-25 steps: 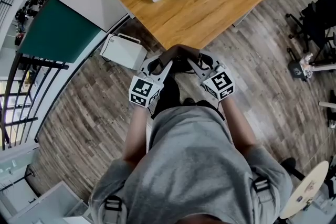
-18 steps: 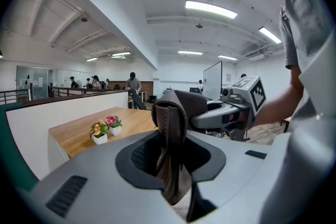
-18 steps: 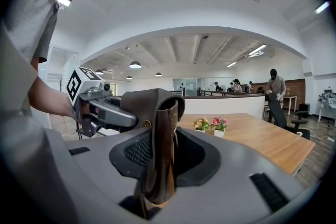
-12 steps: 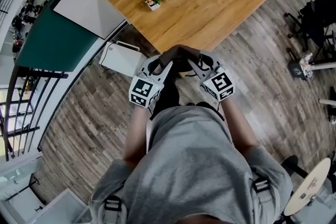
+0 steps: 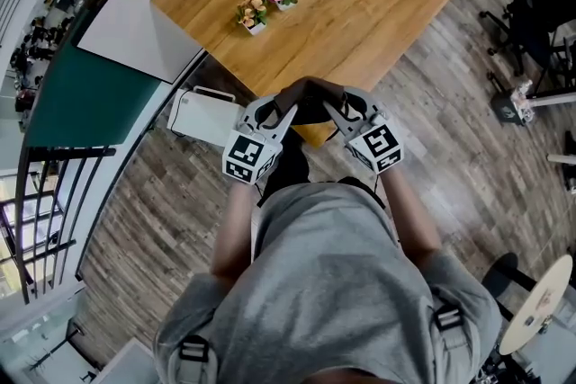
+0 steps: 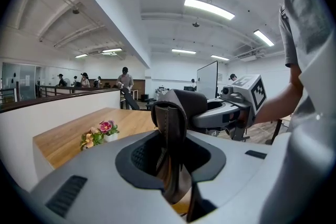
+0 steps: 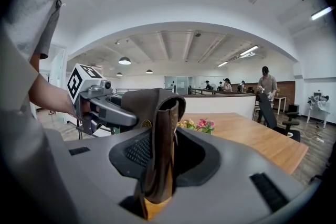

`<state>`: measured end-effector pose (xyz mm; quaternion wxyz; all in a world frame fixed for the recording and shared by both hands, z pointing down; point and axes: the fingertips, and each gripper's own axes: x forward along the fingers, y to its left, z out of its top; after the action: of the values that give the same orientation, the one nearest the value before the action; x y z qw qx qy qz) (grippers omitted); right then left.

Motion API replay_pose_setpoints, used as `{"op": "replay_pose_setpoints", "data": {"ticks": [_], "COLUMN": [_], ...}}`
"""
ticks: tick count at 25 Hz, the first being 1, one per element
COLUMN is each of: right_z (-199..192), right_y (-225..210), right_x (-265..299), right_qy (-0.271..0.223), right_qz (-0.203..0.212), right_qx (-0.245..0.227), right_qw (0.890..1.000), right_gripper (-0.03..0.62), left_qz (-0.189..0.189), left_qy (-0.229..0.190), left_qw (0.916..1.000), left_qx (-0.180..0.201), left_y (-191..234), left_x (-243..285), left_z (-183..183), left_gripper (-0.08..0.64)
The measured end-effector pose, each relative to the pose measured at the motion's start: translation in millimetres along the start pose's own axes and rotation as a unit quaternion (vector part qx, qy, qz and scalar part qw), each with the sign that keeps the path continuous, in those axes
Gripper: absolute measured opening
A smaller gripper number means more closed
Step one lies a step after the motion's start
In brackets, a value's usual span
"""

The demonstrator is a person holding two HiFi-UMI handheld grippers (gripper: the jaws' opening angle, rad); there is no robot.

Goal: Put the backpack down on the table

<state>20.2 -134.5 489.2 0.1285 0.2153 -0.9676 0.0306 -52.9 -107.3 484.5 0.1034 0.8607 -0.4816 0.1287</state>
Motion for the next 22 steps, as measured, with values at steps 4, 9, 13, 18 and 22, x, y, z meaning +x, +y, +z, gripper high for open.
{"op": "replay_pose_setpoints", "data": {"ticks": [4,9,13,18,22], "right_z": [-0.9,-0.9,-1.5,-2.1,-5.2], "right_y": [-13.2,-28.7,-40.5,-50.3,-53.0], "right_x": [16.7,37.0,49.9,61.8,68.4], "right_qy": [0.008,0.016,0.021,0.030,0.038], "right_qz": [-0.014,-0.036,-0.054,-0.072,-0.085], "right_qx": [0.004,0.008,0.014,0.017,0.021], "right_qw": [1.000,0.999,0.998,0.997,0.995], "right_gripper": [0.114,0.114,0.114,0.114,0.114], "left_qz": [-0.014,-0.035,-0.052,-0.071,-0.084], "left_qy": [0.007,0.013,0.019,0.022,0.025], "left_qw": [0.9999,0.9993,0.9984,0.9972,0.9960], "left_qx": [0.001,0.004,0.008,0.013,0.015], "left_y": [19.7,43.4,58.7,72.9,79.9], "left_x": [12.8,29.5,41.9,54.3,57.8], "left_z": [0.4,1.0,2.9,2.0,-0.4], "left_gripper": [0.104,0.104,0.104,0.104,0.104]}}
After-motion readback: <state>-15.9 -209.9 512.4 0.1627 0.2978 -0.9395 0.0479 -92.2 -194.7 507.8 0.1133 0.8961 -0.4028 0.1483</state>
